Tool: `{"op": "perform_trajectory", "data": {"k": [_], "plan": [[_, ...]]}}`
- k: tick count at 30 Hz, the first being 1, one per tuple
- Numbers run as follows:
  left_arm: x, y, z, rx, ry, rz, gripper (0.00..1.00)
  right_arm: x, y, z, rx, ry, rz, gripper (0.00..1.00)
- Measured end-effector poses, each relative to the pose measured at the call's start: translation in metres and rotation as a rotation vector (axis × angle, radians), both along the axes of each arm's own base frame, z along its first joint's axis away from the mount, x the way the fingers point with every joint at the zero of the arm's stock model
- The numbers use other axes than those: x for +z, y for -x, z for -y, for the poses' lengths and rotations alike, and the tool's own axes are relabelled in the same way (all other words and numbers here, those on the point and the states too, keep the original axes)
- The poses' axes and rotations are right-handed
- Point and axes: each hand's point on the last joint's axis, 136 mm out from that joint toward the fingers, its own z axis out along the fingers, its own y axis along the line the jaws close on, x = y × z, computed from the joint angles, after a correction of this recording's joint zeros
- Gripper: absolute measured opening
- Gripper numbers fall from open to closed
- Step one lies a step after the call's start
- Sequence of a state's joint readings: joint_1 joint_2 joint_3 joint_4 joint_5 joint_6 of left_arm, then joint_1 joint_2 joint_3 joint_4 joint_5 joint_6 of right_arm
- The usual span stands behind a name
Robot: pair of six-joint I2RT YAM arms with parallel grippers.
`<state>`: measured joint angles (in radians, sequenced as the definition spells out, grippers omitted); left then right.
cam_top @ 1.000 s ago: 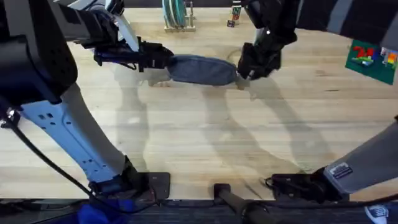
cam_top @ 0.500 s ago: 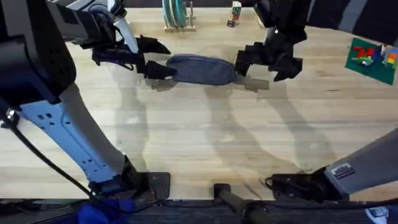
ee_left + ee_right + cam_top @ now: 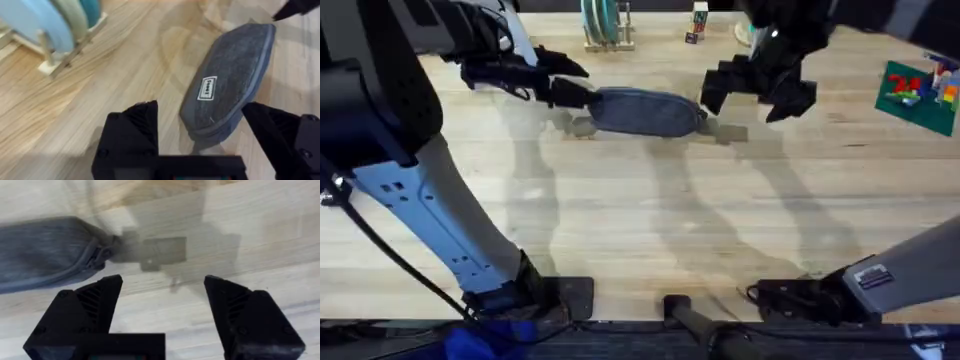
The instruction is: Unzip the bag, pick up the pens from the table one at a time and place them inside, then zip the bag closed.
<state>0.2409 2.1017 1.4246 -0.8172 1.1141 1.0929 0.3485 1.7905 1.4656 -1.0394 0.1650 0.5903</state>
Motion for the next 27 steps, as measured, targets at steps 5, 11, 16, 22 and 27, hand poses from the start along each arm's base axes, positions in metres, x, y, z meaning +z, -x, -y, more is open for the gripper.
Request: {"op": "perform_trajectory", "data": {"k": [5, 11, 16, 22, 27], "plan": [[0.006, -0.008, -0.011, 0.064, -0.074, -0.117, 0.996, 0.039, -0.008, -0.003, 0.022, -0.034, 0.106, 0.996], [0.027, -0.016, -0.022, 0.107, -0.148, -0.189, 0.997, 0.082, -0.012, -0.005, 0.067, -0.064, 0.221, 0.996], [0.038, -0.012, -0.028, 0.132, -0.217, -0.271, 0.997, 0.102, -0.008, -0.009, 0.128, -0.068, 0.273, 0.996], [0.032, -0.012, -0.031, 0.185, -0.343, -0.347, 0.997, 0.114, -0.004, -0.01, 0.171, -0.067, 0.304, 0.996], [0.053, -0.009, -0.032, 0.258, -0.419, -0.345, 0.997, 0.117, -0.001, -0.009, 0.192, -0.06, 0.305, 0.996]]}}
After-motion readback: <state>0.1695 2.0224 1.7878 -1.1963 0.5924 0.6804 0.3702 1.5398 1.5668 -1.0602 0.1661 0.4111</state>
